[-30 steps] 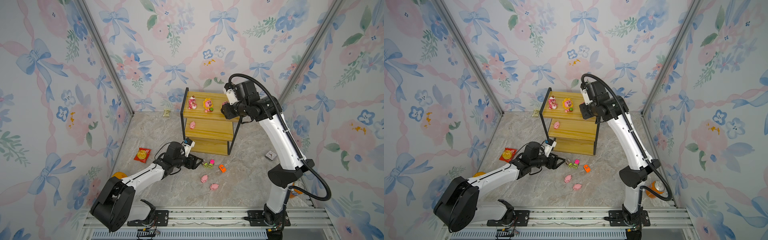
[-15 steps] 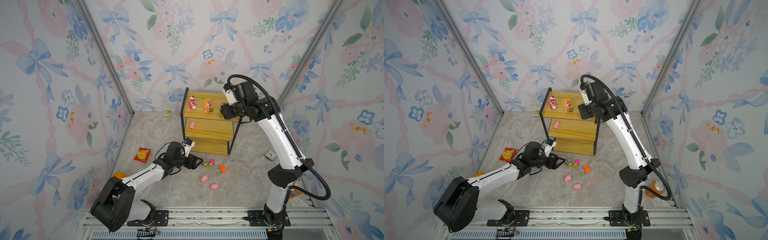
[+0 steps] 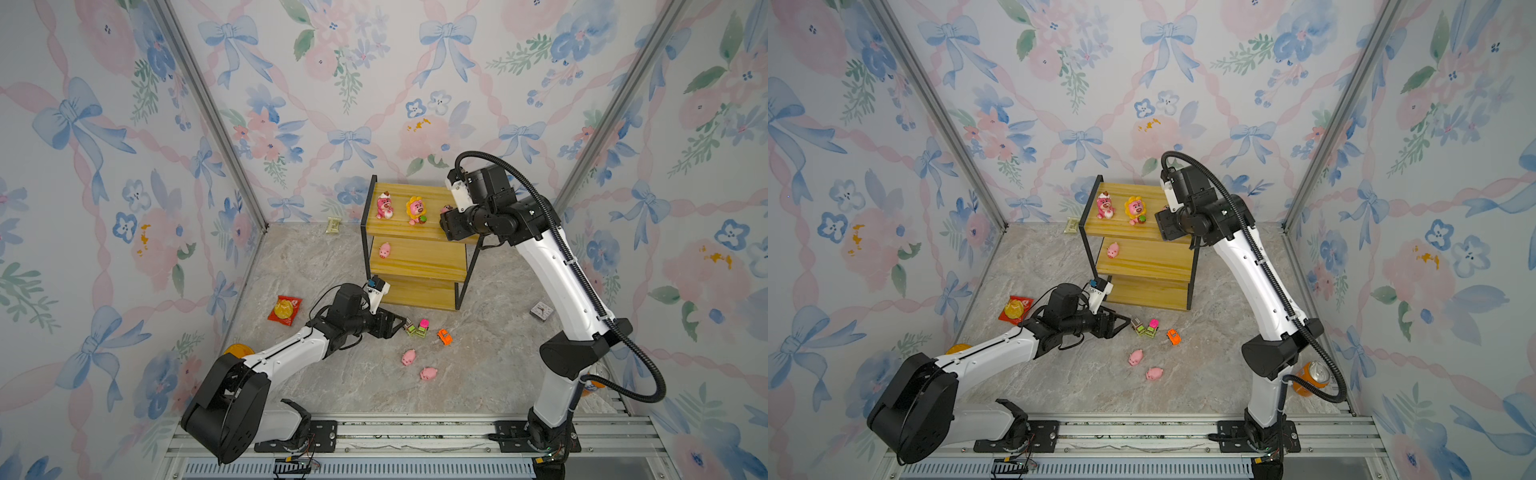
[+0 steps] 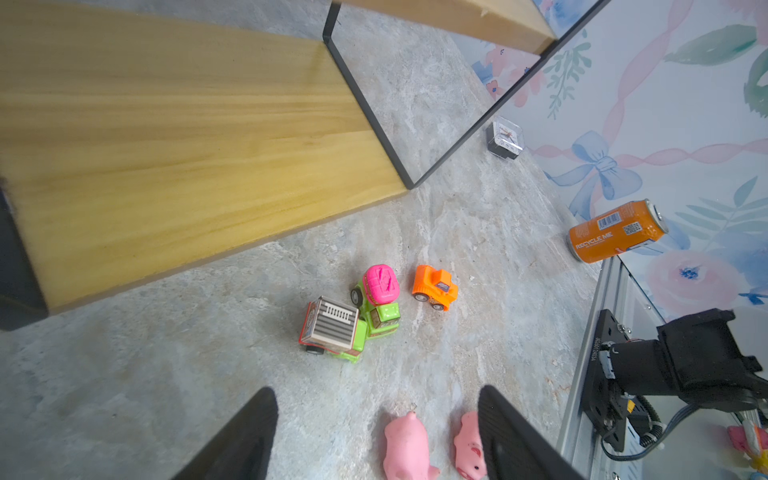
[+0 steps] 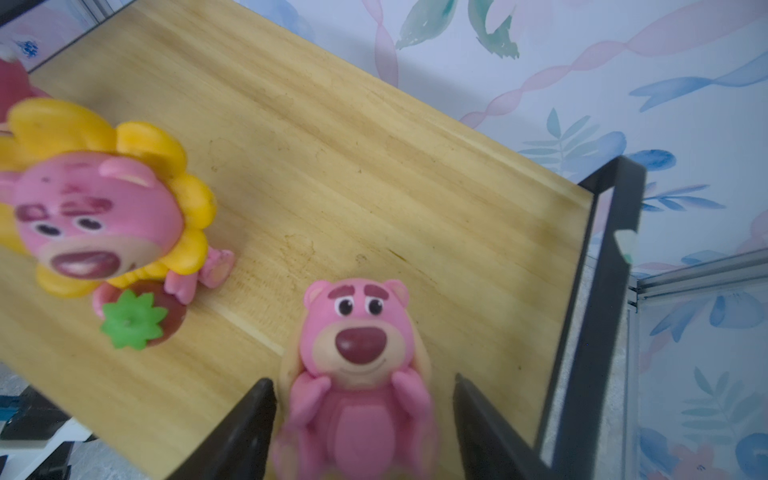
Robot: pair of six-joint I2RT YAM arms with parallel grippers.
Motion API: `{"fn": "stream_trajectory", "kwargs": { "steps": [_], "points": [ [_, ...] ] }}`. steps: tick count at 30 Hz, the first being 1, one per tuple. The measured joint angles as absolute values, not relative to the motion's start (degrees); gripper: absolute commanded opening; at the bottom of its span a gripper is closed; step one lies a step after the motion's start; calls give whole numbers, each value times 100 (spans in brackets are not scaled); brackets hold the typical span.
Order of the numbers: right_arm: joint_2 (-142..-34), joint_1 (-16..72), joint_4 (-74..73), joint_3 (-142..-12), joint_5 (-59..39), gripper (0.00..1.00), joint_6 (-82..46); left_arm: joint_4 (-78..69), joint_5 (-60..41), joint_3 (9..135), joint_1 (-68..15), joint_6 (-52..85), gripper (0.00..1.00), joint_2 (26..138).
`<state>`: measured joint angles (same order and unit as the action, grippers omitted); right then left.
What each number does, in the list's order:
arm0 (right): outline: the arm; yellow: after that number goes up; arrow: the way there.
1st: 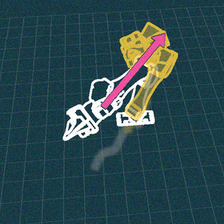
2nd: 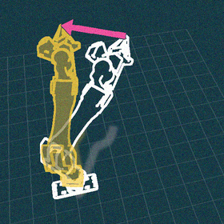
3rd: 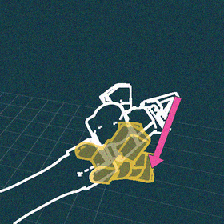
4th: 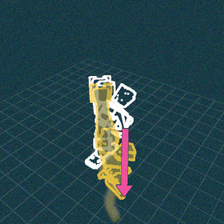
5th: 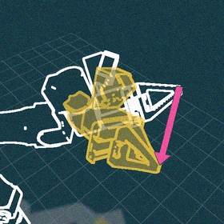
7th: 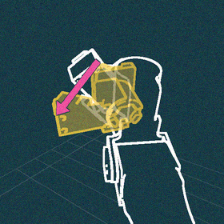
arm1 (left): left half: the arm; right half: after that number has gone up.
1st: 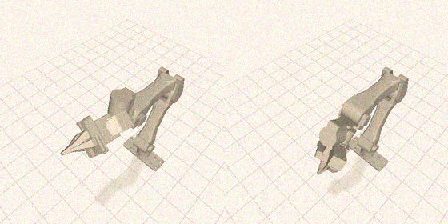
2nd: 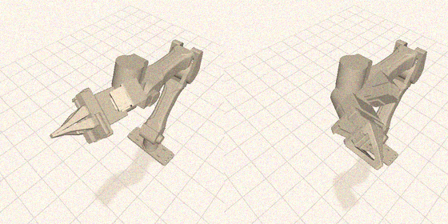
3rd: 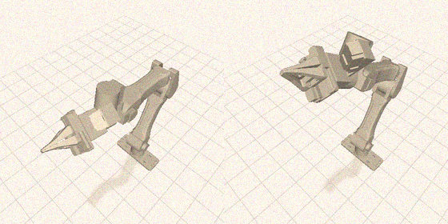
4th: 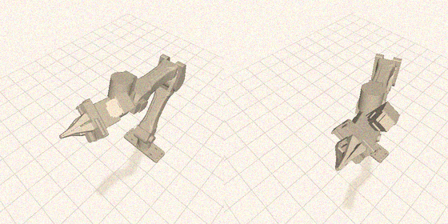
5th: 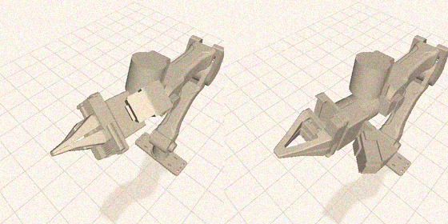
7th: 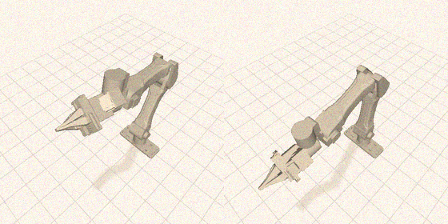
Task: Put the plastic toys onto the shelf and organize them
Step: 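Lower the bear onto the top shelf and open the right gripper, then raise the right gripper back from the shelf while the left gripper moves toward the pigs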
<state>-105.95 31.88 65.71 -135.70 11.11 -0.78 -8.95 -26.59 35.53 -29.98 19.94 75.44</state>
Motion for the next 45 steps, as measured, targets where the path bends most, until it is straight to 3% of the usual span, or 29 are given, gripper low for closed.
{"fn": "stream_trajectory", "kwargs": {
  "steps": [12,20,28,36,45],
  "points": [
    [-9736,3520,6438,-13017,1597,76,-32,-895,-2659,3553,-2998,1997,77,7557],
    [-7467,4309,5636,-10385,1535,77,-368,-895,-2663,3553,-2998,1981,77,7557],
    [-5509,4912,5183,-7310,1417,75,-2088,-897,-2799,3538,-2998,1925,77,7673],
    [-5631,5522,4742,-5485,1634,73,-3505,-897,-2790,3304,-3048,1868,77,7671],
    [-6593,5680,4386,-5275,1483,73,-3649,-895,-2434,2808,-3420,2056,77,7210]
  ]
}}
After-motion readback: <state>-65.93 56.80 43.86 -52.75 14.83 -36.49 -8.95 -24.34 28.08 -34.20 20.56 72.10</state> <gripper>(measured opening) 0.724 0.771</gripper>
